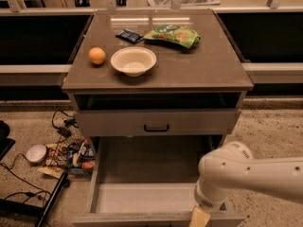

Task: Open middle drawer

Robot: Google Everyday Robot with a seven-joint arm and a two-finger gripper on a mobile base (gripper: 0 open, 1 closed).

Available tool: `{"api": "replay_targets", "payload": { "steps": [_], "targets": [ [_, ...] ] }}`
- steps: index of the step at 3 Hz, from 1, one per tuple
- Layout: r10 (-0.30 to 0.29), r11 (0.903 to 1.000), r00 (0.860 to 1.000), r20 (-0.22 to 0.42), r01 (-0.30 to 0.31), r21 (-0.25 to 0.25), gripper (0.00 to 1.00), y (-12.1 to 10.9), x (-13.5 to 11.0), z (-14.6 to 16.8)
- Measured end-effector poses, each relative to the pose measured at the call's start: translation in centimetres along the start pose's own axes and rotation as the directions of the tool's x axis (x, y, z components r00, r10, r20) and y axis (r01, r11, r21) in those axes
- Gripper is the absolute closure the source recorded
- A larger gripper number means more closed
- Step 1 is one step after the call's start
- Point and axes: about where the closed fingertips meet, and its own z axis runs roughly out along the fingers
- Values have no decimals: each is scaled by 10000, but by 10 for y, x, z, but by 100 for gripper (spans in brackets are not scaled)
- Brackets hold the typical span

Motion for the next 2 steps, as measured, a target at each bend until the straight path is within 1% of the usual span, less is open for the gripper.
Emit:
{"api": "replay_targets", "payload": {
  "steps": [1,2],
  "targets": [
    [368,9964,9965,748,-423,733,0,-35,9,-105],
    [-530,9879,9937,990,377,1505,0,-58,12,-204]
  ]
}}
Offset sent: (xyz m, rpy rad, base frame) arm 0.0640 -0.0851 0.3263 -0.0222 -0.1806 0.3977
